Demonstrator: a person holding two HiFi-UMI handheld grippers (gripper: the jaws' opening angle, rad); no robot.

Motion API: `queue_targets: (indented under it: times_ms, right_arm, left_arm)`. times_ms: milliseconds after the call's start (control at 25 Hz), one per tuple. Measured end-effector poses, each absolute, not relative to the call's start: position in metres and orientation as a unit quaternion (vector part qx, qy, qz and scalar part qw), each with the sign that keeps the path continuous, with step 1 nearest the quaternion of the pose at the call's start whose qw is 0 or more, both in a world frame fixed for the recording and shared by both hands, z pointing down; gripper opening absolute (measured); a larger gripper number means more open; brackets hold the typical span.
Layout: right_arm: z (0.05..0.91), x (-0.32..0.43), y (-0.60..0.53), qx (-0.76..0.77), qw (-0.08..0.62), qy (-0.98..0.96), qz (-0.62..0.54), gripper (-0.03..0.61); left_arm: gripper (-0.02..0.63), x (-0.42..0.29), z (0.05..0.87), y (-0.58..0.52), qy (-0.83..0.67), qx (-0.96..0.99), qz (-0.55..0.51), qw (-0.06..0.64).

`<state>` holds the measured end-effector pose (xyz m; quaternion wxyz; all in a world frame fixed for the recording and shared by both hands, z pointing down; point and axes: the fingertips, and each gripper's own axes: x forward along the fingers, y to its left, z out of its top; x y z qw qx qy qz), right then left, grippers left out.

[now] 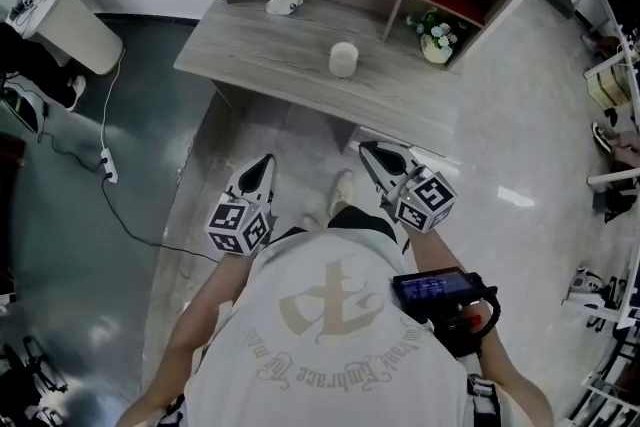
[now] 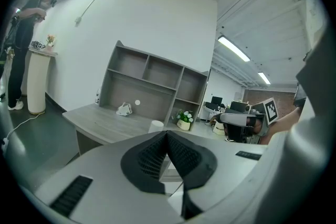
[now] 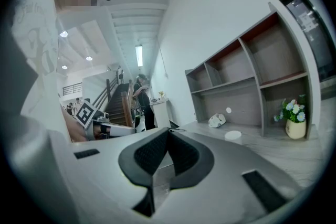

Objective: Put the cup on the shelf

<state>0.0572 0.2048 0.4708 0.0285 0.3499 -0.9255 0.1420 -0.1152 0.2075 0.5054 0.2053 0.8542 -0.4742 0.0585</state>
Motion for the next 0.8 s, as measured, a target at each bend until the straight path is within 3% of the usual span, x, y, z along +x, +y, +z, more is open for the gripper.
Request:
queue_targets:
  times_ms: [800]
  right_arm:
    - [0.482,0.073,0.188,0.403,0.036,-0.900,0.161,0.005]
  left_arm:
    - [0.002,-0.114,0.511,0.200,-0.465,0.857,0.067,0.213]
